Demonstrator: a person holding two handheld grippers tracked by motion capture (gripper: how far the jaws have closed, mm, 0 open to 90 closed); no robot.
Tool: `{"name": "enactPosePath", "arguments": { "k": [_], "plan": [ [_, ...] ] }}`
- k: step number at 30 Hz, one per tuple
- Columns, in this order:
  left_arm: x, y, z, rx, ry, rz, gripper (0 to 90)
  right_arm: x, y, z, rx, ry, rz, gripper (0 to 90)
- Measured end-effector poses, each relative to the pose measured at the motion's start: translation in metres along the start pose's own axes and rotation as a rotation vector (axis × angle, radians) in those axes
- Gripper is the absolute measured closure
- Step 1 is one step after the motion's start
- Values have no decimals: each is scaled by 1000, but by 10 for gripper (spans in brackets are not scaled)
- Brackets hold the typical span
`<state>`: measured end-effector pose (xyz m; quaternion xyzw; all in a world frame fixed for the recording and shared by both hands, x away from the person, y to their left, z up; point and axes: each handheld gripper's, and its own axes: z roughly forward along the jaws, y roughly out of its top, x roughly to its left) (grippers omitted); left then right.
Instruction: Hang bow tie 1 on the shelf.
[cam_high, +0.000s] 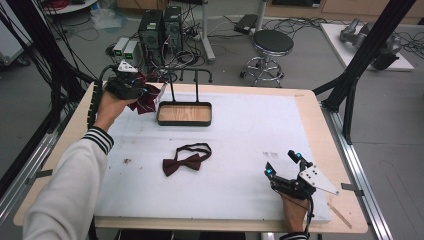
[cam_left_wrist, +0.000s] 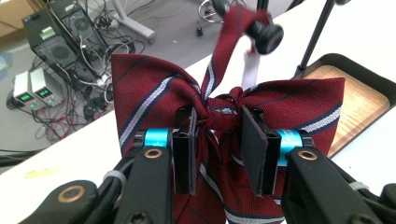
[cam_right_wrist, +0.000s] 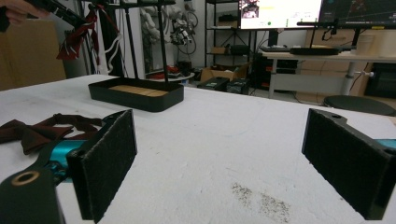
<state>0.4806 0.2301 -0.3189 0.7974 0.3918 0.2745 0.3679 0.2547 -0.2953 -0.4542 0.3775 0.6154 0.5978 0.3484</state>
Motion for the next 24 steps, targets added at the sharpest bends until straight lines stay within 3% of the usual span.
{"name": "enactPosePath", "arguments": {
  "k": [14,24],
  "plan": [
    [-3,-23,4,-39,-24,-52,672,0,0,0,-4,-2,-8,96],
    [-3,-27,2,-70,-55,-73,664,0,0,1,1,-4,-8,96]
  ]
}}
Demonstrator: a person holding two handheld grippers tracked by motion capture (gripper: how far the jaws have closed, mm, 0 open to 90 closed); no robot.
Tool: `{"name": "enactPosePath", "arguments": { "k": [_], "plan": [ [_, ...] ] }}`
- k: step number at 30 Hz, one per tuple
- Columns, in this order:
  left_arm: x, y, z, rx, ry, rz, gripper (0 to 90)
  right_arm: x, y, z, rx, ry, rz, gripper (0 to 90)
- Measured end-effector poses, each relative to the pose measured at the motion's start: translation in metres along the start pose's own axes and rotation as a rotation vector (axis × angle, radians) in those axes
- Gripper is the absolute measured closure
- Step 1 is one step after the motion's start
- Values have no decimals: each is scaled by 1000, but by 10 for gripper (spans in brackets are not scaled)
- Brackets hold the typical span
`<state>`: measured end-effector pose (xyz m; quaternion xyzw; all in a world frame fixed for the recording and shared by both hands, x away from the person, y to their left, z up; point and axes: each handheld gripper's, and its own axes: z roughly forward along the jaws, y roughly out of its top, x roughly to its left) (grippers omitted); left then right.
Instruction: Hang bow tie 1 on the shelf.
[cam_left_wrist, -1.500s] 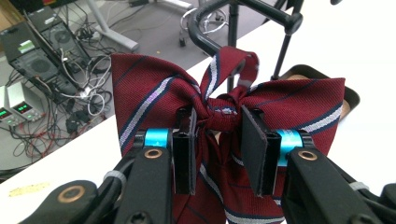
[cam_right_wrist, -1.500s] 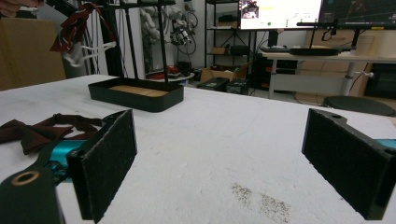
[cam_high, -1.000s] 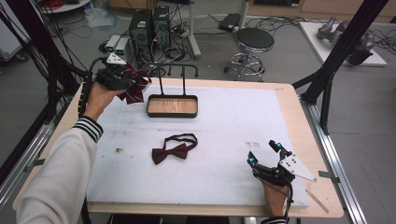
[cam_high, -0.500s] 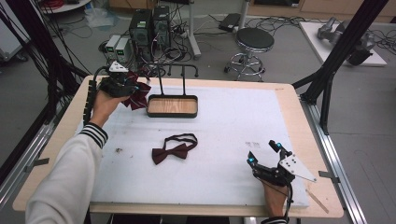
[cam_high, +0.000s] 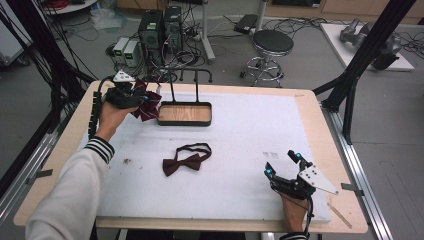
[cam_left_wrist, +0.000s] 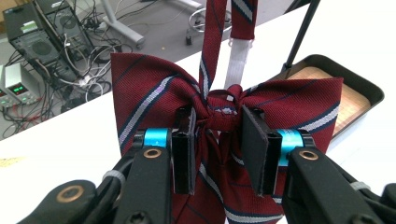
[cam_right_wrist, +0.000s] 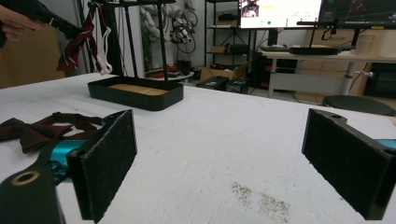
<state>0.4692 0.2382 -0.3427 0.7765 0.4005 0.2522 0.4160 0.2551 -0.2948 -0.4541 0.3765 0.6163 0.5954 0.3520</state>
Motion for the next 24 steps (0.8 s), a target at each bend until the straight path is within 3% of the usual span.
{"name": "enactPosePath", "arguments": {
  "k": [4,6,9,14,24],
  "plan": [
    [4,-3,-5,-31,-38,-6,623,0,0,0,0,-1,0,96],
    [5,-5,-7,-53,-51,-14,446,0,0,0,2,-1,2,96],
    [6,-9,-10,-73,-63,-4,336,0,0,0,6,-2,9,96],
    [9,-15,-19,-126,-83,-30,139,0,0,0,6,-4,9,96],
    [-1,-42,-70,-311,-97,-28,136,0,0,0,0,-6,4,96]
  ]
}}
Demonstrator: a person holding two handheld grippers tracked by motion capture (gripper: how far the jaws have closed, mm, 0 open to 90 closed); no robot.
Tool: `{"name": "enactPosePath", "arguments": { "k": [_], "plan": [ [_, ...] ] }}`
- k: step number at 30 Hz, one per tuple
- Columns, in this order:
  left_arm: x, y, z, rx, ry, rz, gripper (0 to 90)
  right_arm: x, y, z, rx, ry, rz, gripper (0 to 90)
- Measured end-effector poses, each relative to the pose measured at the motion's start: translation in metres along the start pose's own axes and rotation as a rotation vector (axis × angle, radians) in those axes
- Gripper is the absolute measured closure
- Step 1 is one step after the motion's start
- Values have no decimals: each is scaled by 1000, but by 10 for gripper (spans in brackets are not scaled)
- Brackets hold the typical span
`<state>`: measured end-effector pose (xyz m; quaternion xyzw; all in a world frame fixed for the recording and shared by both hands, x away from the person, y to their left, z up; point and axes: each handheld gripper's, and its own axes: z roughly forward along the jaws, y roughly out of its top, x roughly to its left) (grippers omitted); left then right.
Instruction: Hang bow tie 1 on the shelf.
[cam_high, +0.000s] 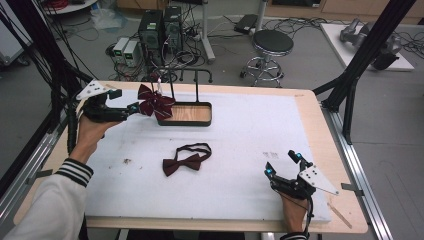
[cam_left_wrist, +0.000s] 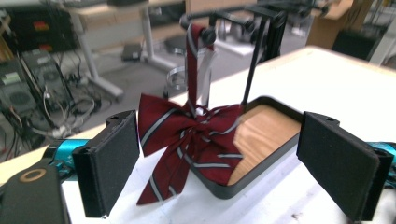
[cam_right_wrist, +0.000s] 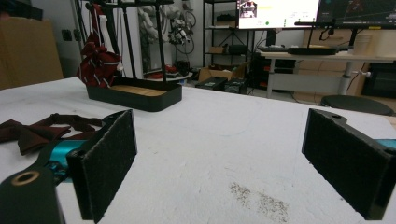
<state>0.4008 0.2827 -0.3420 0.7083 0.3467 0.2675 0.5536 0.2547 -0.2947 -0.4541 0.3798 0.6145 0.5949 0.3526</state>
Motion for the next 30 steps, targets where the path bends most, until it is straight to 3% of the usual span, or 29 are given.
{"name": "enactPosePath", "arguments": {
  "k": [7,9,16,30],
  "plan": [
    [-20,-20,-37,-91,9,33,136,0,0,0,-2,1,-1,96],
    [-27,-28,-49,-128,20,17,136,0,0,0,-5,3,-1,96],
    [-44,-49,-77,-185,64,12,136,0,0,-1,-8,1,0,96],
    [-53,-61,-90,-196,86,38,137,0,0,-1,-11,-1,-2,96]
  ]
}}
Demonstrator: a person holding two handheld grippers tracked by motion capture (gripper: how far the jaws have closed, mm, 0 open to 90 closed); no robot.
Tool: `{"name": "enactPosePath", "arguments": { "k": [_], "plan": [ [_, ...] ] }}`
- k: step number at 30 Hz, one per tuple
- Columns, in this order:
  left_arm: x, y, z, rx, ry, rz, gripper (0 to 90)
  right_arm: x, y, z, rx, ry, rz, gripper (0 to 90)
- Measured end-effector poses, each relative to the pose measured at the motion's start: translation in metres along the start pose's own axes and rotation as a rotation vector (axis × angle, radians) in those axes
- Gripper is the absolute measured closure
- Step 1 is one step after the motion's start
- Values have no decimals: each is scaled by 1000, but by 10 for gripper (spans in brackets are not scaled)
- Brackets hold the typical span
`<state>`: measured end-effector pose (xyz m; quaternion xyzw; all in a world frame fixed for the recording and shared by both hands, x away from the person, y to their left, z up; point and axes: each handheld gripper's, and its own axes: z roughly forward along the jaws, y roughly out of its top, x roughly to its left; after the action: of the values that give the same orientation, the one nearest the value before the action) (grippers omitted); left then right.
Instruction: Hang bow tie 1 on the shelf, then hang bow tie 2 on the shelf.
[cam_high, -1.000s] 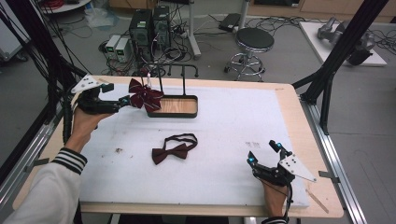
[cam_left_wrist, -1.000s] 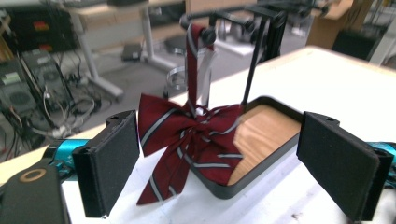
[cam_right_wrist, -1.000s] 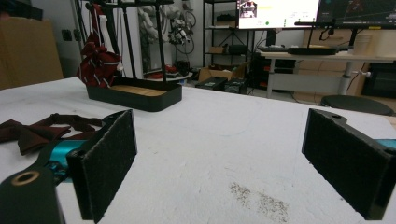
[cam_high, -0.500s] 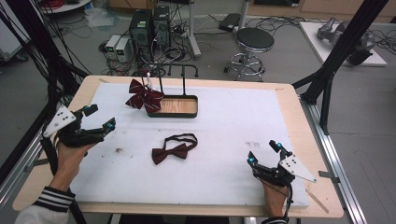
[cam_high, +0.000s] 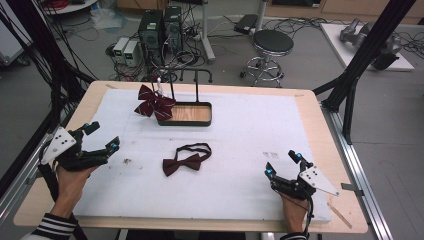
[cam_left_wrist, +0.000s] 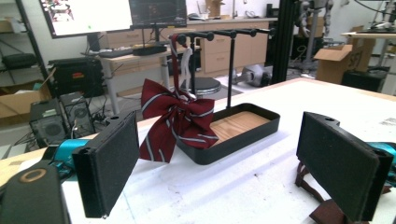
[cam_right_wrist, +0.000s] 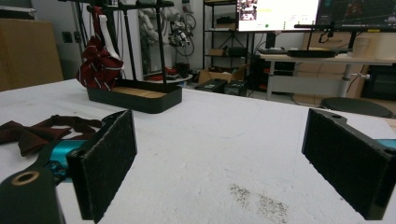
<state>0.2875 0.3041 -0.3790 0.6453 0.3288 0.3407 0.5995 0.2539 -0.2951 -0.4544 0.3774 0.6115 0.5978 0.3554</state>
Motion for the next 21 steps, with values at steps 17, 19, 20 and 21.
{"name": "enactPosePath", "arguments": {
  "k": [17,19,20,21],
  "plan": [
    [-2,6,-1,36,-15,14,136,0,0,0,2,-1,0,96],
    [-2,8,0,45,-24,19,136,0,0,0,1,-2,1,96],
    [-3,9,1,50,-29,21,136,0,0,0,2,-2,1,96],
    [-3,10,2,56,-32,21,136,0,0,0,1,-2,0,96]
  ]
}}
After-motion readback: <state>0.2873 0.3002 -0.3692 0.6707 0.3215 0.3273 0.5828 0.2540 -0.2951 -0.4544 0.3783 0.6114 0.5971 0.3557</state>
